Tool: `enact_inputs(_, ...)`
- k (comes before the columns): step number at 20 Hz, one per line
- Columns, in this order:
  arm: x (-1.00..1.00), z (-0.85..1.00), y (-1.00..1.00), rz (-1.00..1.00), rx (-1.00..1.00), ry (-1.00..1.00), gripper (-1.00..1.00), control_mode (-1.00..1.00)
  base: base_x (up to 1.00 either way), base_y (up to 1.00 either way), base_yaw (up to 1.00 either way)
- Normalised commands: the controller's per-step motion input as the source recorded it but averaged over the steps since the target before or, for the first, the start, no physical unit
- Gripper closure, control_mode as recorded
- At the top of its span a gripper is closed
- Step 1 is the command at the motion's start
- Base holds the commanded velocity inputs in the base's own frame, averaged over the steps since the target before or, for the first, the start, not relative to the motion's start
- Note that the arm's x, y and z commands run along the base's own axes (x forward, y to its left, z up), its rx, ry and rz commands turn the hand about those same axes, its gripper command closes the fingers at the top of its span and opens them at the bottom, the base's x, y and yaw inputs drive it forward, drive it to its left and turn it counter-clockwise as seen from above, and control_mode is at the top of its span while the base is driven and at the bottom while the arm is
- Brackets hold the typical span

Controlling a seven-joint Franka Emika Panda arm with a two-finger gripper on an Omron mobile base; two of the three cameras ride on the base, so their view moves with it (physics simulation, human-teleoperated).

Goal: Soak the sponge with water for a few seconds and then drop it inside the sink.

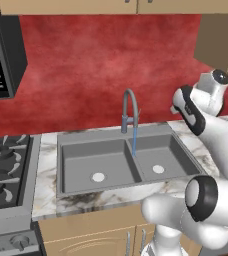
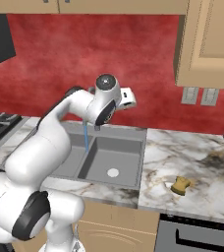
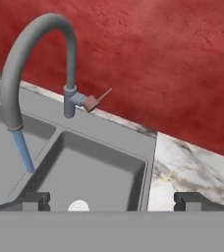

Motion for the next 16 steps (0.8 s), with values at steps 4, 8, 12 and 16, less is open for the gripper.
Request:
enact_inputs(4, -0.24, 0.14, -0.1, -0.04, -0.03, 0.17, -1.0, -1.0, 0.0, 0.0, 0.0)
enact_inputs(8, -0.11, 0.02, -0.17, -0.1, 0.0, 0.18, -1.0, -1.0, 0.0, 0.0, 0.0)
enact_inputs(12, -0.08, 0.0, -0.28, -0.22, 0.0, 0.16, -1.0, -1.0, 0.0, 0.0, 0.0)
enact_inputs(16, -0.26, -0.01, -0.33, -0.34, 0.04, 0.09, -1.0, -1.0, 0.0, 0.0, 0.0)
